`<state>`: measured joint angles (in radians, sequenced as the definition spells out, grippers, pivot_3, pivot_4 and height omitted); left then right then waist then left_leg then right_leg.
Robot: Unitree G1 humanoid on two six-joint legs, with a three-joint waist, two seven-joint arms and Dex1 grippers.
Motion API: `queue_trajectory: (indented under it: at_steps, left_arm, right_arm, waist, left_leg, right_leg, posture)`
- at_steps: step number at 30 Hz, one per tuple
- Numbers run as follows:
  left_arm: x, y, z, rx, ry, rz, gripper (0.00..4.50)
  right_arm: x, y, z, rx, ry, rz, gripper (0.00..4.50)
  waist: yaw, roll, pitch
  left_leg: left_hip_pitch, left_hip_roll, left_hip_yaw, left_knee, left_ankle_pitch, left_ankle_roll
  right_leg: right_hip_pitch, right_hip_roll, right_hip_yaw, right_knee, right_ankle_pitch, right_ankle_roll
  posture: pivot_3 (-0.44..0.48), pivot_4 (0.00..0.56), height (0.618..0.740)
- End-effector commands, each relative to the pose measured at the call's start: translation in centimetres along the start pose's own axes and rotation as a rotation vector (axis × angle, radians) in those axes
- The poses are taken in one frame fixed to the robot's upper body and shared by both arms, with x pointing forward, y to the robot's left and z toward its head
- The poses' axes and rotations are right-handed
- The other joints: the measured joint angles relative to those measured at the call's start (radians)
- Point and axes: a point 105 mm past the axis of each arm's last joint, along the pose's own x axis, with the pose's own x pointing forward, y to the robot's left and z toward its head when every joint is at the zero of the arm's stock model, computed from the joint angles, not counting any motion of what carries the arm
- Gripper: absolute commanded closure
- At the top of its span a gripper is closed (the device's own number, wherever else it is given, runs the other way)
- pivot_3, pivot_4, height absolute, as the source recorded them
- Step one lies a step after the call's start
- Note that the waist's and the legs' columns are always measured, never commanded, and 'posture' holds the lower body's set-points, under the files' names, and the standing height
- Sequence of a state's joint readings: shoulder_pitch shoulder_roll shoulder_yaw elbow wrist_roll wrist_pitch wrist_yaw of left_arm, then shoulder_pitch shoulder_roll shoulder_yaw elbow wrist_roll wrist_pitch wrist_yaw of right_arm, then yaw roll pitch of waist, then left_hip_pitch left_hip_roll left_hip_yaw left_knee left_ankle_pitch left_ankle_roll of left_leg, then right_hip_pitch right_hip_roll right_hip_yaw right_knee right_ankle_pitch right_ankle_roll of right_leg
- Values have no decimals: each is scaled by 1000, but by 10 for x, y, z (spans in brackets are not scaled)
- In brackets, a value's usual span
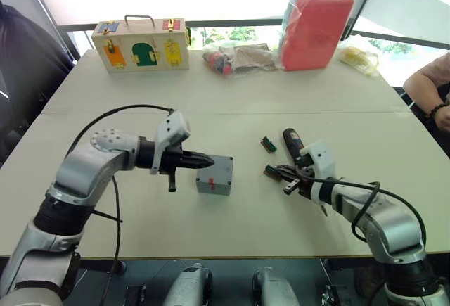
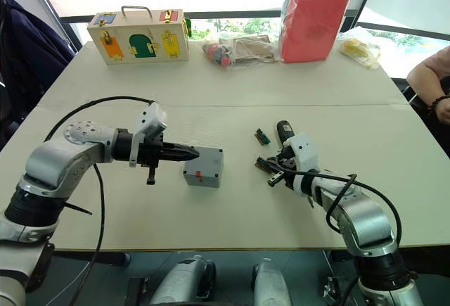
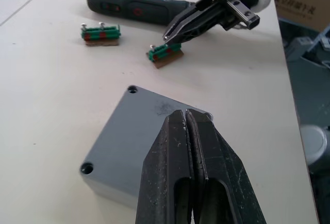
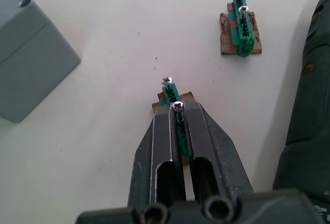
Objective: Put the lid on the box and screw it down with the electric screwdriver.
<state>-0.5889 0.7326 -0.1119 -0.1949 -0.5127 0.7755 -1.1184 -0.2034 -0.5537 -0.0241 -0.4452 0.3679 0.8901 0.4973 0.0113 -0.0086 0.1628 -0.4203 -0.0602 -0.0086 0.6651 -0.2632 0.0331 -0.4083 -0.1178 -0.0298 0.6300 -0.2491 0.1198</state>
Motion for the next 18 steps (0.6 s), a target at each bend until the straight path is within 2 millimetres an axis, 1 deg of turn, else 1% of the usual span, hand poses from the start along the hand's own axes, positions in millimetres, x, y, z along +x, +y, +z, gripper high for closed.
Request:
queue_trajectory:
  at_steps: [1,3,5,8,10,12,15,18]
  left_arm:
    - [-15,5,7,-17,-50,42,4500]
    - [-22,8,6,-47,-63,67,4500]
    - [-29,9,0,-71,-51,94,4500]
    - [-38,7,-13,-93,-12,129,4500]
    - [-42,4,-19,-112,1,144,4500]
    - [-44,-1,-23,-123,14,151,4500]
    - [-46,-7,-27,-136,25,168,4500]
    - [-46,-10,-29,-139,33,180,4500]
  right_arm:
    - [-11,1,29,-51,-88,4,4374]
    - [-13,7,44,-74,-131,32,4374]
    - [-11,20,62,-84,-193,97,4374]
    - [-5,42,79,-91,-254,204,4374]
    - [5,55,82,-90,-263,268,4374]
    - [15,64,78,-110,-251,306,4374]
    - [28,73,73,-121,-240,345,4374]
    - [34,75,70,-128,-239,363,4374]
  waist:
    - [0,0,0]
    - [-1,0,0]
    - [-2,0,0]
    - [-6,0,0]
    - [-7,0,0]
    - [-6,0,0]
    - [0,0,0]
    - [1,0,0]
  left_leg:
    - [0,0,0,0,0,0]
    - [0,0,0,0,0,0]
    - [0,0,0,0,0,0]
    - [0,1,0,0,0,0]
    - [0,1,0,0,0,0]
    - [0,1,0,0,0,0]
    - [0,0,0,0,0,0]
    - [0,0,0,0,0,0]
  right_leg:
    - [0,0,0,0,0,0]
    - [0,0,0,0,0,0]
    - [0,0,0,0,0,0]
    - [-1,0,0,0,0,0]
    - [-1,0,0,0,0,0]
    - [-1,0,0,0,0,0]
    - [0,-1,0,0,0,0]
    - [-1,-1,0,0,0,0]
  posture:
    - [0,150,740]
    - [0,150,740]
    - [0,150,740]
    - [0,150,740]
    - [0,150,740]
    - [0,150,740]
    - [0,150,740]
    - [0,150,740]
